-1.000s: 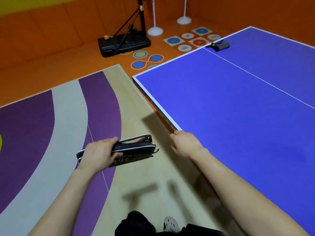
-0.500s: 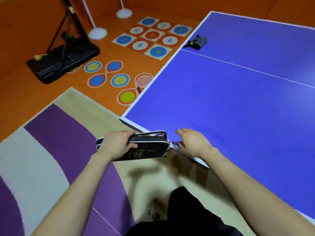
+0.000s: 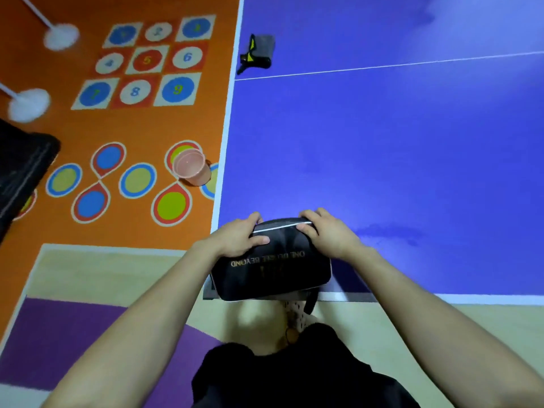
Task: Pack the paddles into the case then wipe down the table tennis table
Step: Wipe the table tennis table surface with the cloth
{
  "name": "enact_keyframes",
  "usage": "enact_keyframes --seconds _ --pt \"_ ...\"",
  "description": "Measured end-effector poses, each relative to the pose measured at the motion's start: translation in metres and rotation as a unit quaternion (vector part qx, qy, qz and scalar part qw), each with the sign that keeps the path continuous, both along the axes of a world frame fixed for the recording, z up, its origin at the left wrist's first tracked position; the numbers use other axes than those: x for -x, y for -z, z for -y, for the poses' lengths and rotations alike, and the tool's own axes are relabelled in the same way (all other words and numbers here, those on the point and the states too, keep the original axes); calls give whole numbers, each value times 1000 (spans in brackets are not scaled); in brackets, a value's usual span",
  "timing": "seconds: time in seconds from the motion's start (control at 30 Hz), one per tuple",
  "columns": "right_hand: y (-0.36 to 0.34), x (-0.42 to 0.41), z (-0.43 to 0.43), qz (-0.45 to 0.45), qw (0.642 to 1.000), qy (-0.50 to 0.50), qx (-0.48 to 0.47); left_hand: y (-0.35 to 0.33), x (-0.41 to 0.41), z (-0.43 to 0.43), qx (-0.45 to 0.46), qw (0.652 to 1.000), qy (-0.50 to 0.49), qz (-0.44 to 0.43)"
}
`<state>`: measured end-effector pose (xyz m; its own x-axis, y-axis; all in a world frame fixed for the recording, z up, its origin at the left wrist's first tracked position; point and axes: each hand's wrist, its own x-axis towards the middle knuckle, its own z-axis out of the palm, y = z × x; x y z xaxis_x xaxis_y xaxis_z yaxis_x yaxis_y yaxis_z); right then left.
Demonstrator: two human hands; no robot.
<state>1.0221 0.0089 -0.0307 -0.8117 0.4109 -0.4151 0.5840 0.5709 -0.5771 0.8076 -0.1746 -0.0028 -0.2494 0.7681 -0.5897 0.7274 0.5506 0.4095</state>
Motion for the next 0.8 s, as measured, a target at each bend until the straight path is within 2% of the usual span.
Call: enact_keyframes --seconds 0.23,0.37,0.53,0.63,0.8 --pt "26 10 6 86 993 81 -25 44 30 -42 0 987 157 -42" --pt "28 11 33 105 979 171 -44 56 39 -53 -14 971 234 -46" --pt "13 25 81 115 945 281 -122 62 52 -58 -17 929 359 -87" --pt "11 38 126 163 928 291 -167 65 58 -52 -27 913 401 -70" --pt "19 50 171 225 915 309 -129 77 61 -35 -30 894 445 -53"
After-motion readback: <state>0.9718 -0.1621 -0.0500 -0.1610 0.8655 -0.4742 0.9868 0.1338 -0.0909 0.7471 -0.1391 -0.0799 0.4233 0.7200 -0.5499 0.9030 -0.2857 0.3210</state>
